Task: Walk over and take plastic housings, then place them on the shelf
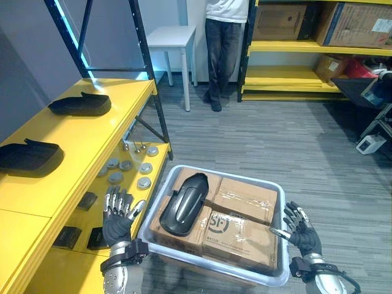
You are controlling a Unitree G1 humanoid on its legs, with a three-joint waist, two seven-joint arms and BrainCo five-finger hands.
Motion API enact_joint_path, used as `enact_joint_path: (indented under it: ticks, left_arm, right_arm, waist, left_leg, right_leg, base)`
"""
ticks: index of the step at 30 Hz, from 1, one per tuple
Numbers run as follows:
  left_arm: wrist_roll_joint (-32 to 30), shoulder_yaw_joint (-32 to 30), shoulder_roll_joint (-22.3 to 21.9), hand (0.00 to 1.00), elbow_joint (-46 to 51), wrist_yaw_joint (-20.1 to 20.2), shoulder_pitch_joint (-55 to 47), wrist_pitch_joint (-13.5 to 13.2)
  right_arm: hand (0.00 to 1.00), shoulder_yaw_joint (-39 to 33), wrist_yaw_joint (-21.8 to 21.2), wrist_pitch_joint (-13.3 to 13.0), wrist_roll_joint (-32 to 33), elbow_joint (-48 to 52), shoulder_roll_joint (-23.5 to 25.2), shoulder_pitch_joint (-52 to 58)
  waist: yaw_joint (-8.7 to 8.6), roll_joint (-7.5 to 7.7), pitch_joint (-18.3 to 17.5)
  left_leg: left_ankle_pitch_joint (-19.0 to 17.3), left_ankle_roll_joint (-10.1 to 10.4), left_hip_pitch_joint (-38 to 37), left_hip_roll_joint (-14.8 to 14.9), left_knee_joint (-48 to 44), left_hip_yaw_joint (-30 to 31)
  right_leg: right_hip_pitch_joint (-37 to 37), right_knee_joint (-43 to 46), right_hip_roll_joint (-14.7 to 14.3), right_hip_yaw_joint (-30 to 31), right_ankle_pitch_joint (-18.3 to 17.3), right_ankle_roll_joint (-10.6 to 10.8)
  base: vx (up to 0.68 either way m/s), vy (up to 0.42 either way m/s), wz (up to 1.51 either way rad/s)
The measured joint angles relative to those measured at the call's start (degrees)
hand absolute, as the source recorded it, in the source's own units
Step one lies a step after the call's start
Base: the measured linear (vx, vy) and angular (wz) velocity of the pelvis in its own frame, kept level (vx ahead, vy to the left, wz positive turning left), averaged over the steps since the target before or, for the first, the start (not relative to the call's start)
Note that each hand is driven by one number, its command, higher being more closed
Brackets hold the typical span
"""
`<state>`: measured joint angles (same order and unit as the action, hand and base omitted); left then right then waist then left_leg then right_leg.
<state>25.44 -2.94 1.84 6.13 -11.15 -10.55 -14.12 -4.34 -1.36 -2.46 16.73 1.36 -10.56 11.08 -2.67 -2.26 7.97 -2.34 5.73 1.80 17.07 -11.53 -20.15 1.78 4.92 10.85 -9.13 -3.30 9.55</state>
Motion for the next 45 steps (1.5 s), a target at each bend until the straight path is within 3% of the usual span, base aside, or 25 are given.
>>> enact_joint_path:
  ticks: [4,8,11,15,22,27,31,37,38,45]
  left_arm:
    - [-2.1,0.2,1.2,0.0,-7.0,0.0,1.0,1.1]
    - [-2.0,2.6,3.8,0.0,-16.8,0.1,7.6,1.4]
    - [-1.8,4.9,4.6,0.0,-21.7,0.2,12.9,1.4]
    - [0.5,7.6,4.5,0.0,-23.6,0.3,15.9,1.1]
    - [3.4,11.8,3.7,0.0,-29.0,2.5,17.6,-0.2]
    - [6.0,13.6,2.9,0.0,-30.5,3.9,17.3,-0.8]
    - [7.1,14.7,2.4,0.0,-31.2,4.3,17.3,-0.9]
    - [7.8,16.5,1.8,0.0,-34.0,4.4,17.2,-1.0]
    - [8.3,17.1,1.7,0.0,-34.6,4.4,17.3,-1.1]
    - [9.3,18.0,1.1,0.0,-34.8,5.6,16.7,-2.3]
  right_arm:
    - [0.0,3.1,3.4,0.0,-1.9,-11.1,0.1,-6.7]
    - [0.0,3.3,10.6,-0.2,-4.4,-25.0,-1.7,-23.4]
    - [0.0,3.3,17.7,-0.1,-5.0,-34.3,-4.3,-40.7]
    - [0.0,4.1,23.6,1.2,-5.1,-41.8,-7.5,-53.3]
    - [0.0,7.1,26.9,5.4,-5.1,-50.7,-8.9,-62.9]
    - [0.0,9.2,28.4,10.9,-5.4,-53.3,-9.7,-66.7]
    - [0.0,10.3,28.8,15.7,-5.8,-55.1,-10.1,-67.3]
    - [0.0,12.4,30.0,19.1,-5.8,-58.6,-10.2,-70.0]
    - [1.0,12.4,30.4,19.8,-5.8,-59.4,-10.4,-70.7]
    - [1.0,12.3,31.6,24.6,-9.3,-63.9,-13.7,-72.3]
  waist:
    - [1.14,-0.12,0.5]
    - [3.57,-0.79,5.3]
    - [5.17,-1.19,10.9]
    - [6.98,-2.52,14.1]
    - [9.36,-4.83,16.6]
    - [10.3,-6.5,17.8]
    - [10.42,-6.83,18.0]
    - [10.72,-7.15,18.2]
    - [10.89,-7.38,18.3]
    - [11.3,-8.03,18.6]
  left_leg:
    - [0.0,0.1,1.3,-2.5,0.0,0.8]
    - [1.6,1.9,6.8,-3.7,1.3,4.3]
    - [5.2,0.7,10.0,-5.6,4.3,5.8]
    - [7.7,-0.1,12.9,-7.1,5.8,8.0]
    - [8.1,-0.5,14.9,-8.1,5.4,9.8]
    - [8.2,-0.7,15.0,-8.2,5.4,10.2]
    - [8.6,-1.0,14.9,-8.7,5.4,10.4]
    - [9.8,-1.0,14.1,-9.0,7.2,10.3]
    - [10.2,-1.1,13.6,-9.2,7.9,10.3]
    - [10.8,-1.5,11.5,-11.2,9.5,11.1]
  right_leg:
    - [1.6,-4.6,2.1,-3.1,3.3,1.0]
    - [-2.4,-4.8,2.7,-5.7,5.4,0.8]
    - [-4.7,-7.1,3.5,-7.1,8.8,0.7]
    - [-6.3,-7.4,4.3,-9.2,9.8,0.7]
    - [-7.1,-6.4,5.1,-11.6,9.9,0.7]
    - [-7.9,-4.3,5.6,-12.1,9.4,0.5]
    - [-8.9,-1.6,6.5,-12.1,7.8,0.7]
    - [-9.6,0.2,7.0,-12.1,7.3,0.8]
    - [-9.6,0.6,7.2,-12.1,7.1,0.9]
    - [-7.9,2.0,9.4,-13.7,6.2,1.6]
  base:
    - [-0.1,0.133,0.17]
    - [-0.2,0.073,0.29]
    - [-0.23,0.073,0.27]
    - [-0.12,0.057,0.32]
    - [0.02,0.046,0.16]
    - [0.01,0.041,0.03]
    - [-0.01,0.038,0.02]
    - [0.0,0.006,0.0]
    - [0.0,0.031,0.02]
    - [0.04,0.037,0.11]
